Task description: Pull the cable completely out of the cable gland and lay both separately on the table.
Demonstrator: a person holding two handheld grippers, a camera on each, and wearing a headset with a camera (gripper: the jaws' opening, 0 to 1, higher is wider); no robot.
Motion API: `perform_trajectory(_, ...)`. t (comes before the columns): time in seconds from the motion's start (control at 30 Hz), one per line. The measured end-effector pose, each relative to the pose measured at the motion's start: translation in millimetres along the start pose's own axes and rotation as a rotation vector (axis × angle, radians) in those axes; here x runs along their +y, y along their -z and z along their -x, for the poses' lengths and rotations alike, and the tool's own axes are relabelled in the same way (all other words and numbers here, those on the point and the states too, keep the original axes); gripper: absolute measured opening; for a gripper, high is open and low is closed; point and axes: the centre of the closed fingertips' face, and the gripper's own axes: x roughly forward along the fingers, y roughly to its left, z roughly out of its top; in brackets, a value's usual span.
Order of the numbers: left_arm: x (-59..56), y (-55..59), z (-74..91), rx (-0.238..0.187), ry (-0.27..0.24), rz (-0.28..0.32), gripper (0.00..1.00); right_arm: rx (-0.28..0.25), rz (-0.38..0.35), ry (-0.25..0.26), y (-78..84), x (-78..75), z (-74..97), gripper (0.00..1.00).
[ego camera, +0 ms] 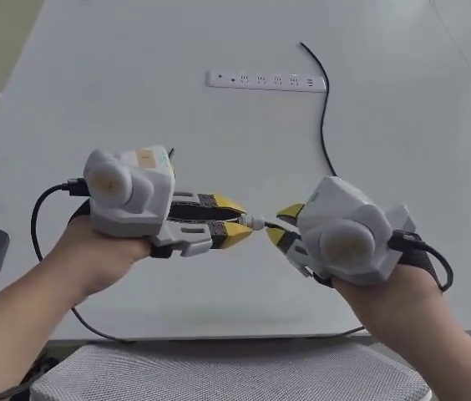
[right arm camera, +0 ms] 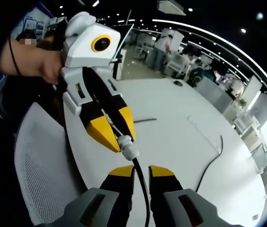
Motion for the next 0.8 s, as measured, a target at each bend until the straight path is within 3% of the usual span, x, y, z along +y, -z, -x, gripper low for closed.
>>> perform_trajectory(0.33, -0.6, 2.7, -2.4, 0.018, 0.0, -0.017, 0.15, 0.003, 0.034, -0.011, 0.7, 5.9, -2.6, 0.02)
perform_trajectory(0.8, 1.6, 0.0, -1.6, 0.004, -0.002, -0.011, 0.15, -0.004, -0.01, -0.003, 2.9, 0.1, -3.1, 0.0)
